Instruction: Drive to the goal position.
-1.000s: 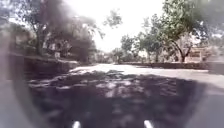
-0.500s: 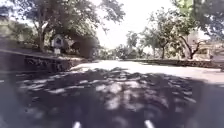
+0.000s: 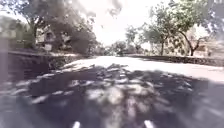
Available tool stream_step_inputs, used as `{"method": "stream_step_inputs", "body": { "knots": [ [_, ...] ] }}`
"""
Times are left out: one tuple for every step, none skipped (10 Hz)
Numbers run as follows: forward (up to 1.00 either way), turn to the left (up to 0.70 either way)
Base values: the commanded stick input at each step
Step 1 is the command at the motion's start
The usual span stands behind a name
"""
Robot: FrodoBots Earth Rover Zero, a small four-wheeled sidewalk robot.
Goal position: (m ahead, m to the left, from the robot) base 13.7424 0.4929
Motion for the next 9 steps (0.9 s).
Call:
{"method": "stream_step_inputs", "body": {
  "knots": [
    [1.00, 0.00],
    [1.00, 0.00],
    [1.00, 0.00],
    [1.00, 0.00],
    [1.00, 0.00],
    [1.00, 0.00],
    [1.00, 0.00],
    [1.00, 0.00],
    [1.00, 0.00]
  ]
}}
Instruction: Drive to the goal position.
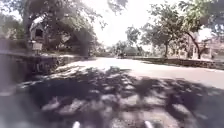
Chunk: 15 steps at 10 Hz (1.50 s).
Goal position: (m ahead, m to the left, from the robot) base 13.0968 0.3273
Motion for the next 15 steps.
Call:
{"method": "stream_step_inputs", "body": {
  "knots": [
    [1.00, 0.00],
    [1.00, 0.00],
    [1.00, 0.00],
    [1.00, 0.00],
    [1.00, 0.00],
    [1.00, 0.00],
    [1.00, 0.00],
    [1.00, 0.00],
    [1.00, 0.00],
    [1.00, 0.00],
    [1.00, 0.00],
    [1.00, 0.00],
    [1.00, 0.00],
    [1.00, 0.00],
    [1.00, 0.00]
  ]
}}
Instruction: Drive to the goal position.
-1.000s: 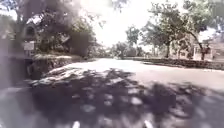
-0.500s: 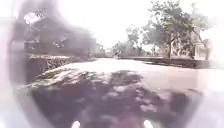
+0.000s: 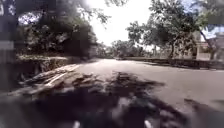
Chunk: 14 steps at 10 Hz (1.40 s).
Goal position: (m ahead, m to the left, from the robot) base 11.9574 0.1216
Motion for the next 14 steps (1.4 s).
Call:
{"method": "stream_step_inputs", "body": {
  "knots": [
    [1.00, 0.00],
    [1.00, 0.25],
    [1.00, 0.27],
    [1.00, 0.29],
    [1.00, 0.24],
    [1.00, 0.13],
    [1.00, 0.02],
    [1.00, 0.00],
    [1.00, 0.00],
    [1.00, 0.00],
    [1.00, 0.00],
    [1.00, 0.00],
    [1.00, 0.36],
    [1.00, 0.22]
  ]
}}
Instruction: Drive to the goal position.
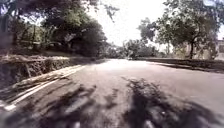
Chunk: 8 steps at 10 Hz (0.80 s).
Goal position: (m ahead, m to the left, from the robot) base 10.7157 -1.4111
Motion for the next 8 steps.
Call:
{"method": "stream_step_inputs", "body": {
  "knots": [
    [1.00, 0.08],
    [1.00, 0.00],
    [1.00, 0.00],
    [1.00, 0.00],
    [1.00, 0.00],
    [1.00, 0.00],
    [1.00, 0.00],
    [1.00, 0.00]
  ]
}}
